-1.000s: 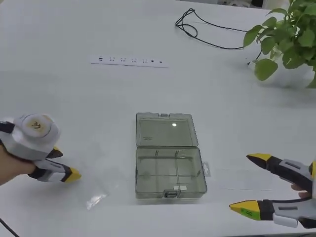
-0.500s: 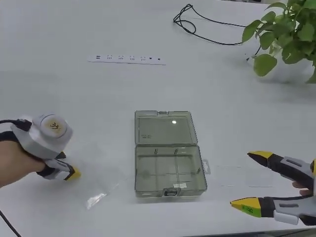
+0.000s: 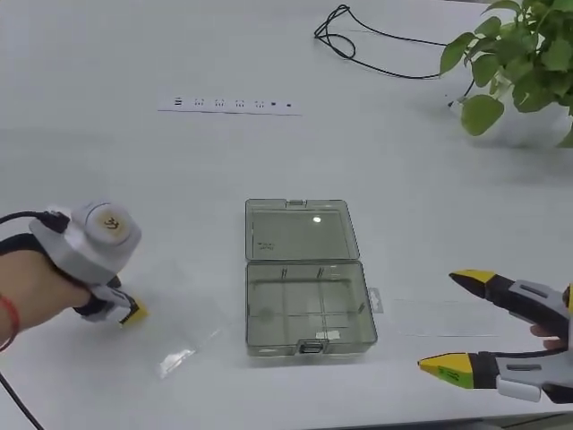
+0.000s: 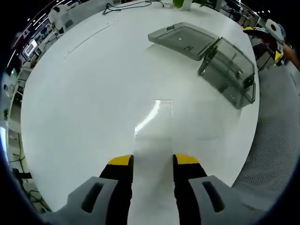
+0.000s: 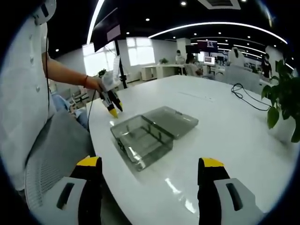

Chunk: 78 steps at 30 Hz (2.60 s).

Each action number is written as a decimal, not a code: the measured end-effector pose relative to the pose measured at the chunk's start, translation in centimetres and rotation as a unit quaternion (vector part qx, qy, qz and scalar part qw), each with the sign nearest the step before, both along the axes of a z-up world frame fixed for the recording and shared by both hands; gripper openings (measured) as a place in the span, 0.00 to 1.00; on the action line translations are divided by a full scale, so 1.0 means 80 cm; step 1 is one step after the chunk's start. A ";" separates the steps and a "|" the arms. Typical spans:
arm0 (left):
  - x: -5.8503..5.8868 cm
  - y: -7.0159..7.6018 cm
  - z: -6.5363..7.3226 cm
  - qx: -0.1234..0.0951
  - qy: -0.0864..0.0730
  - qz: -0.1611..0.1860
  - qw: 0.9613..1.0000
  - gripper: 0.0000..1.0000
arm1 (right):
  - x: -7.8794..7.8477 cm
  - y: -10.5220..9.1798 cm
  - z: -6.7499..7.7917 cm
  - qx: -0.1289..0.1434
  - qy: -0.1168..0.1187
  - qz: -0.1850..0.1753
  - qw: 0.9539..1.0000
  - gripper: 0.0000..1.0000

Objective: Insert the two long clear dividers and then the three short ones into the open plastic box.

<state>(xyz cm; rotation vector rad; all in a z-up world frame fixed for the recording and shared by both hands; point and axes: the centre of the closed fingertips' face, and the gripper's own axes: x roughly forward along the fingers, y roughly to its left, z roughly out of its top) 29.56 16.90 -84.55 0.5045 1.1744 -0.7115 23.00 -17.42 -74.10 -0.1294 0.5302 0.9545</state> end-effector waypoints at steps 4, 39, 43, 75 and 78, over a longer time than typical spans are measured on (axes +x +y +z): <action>0.000 0.000 0.000 0.004 0.005 -0.001 1.000 0.32 | -0.002 0.001 -0.002 -0.001 0.002 0.002 1.000 0.85; -0.004 -0.003 -0.002 0.031 0.036 -0.019 0.999 0.31 | -0.004 0.007 -0.004 -0.001 0.001 0.004 1.000 0.84; -0.005 -0.002 -0.002 0.042 0.039 -0.026 0.998 0.31 | -0.003 0.004 -0.003 -0.001 0.000 0.002 1.000 0.84; -0.015 -0.022 0.034 -0.132 0.030 0.097 0.986 0.30 | -0.004 0.017 0.009 -0.004 -0.005 0.019 1.000 0.83; -0.016 -0.028 0.045 -0.153 0.024 0.109 0.982 0.30 | -0.004 0.021 0.012 -0.002 -0.007 0.023 1.000 0.83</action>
